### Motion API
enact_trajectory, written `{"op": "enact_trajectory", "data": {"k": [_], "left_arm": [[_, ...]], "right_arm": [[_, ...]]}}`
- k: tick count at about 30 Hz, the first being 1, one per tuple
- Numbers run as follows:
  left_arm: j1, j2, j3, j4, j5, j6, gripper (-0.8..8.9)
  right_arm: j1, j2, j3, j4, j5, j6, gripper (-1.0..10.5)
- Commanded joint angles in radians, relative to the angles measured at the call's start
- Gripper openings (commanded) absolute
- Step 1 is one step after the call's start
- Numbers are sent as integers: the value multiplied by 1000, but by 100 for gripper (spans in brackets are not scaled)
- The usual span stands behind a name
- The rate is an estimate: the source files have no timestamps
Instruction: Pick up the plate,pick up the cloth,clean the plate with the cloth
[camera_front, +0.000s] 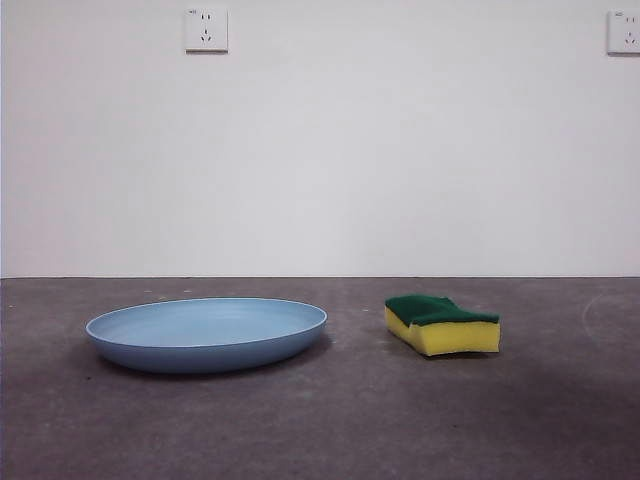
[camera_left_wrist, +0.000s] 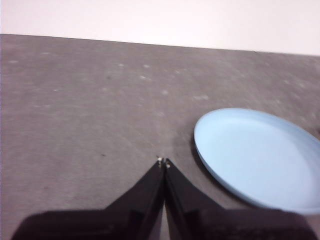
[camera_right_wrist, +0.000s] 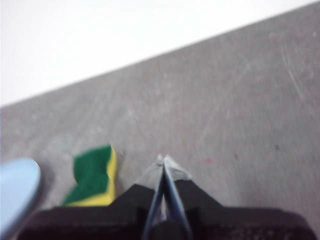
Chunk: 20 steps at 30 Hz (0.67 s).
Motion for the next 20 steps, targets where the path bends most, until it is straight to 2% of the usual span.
{"op": "enact_trajectory", "data": {"k": [1,7,11,15,20], "left_arm": [[3,21,74,-31,-27,-72,-6],[3,161,235,-55,-19,-80,-6],[3,301,355,-88,-15,-74,-6],[3,467,480,-152,-2,6,-6],[3,658,621,-248,97,52,-3]], "right_arm": [[-2,61,87,-20,-2,34,-11],[-2,291,327,-125,-10,19,-11],[-2,450,476,-188,-95,-45,-11],[-2,624,630,-274,-198,-110,-10],[-2,803,755,-362,-301,-165,2]]}}
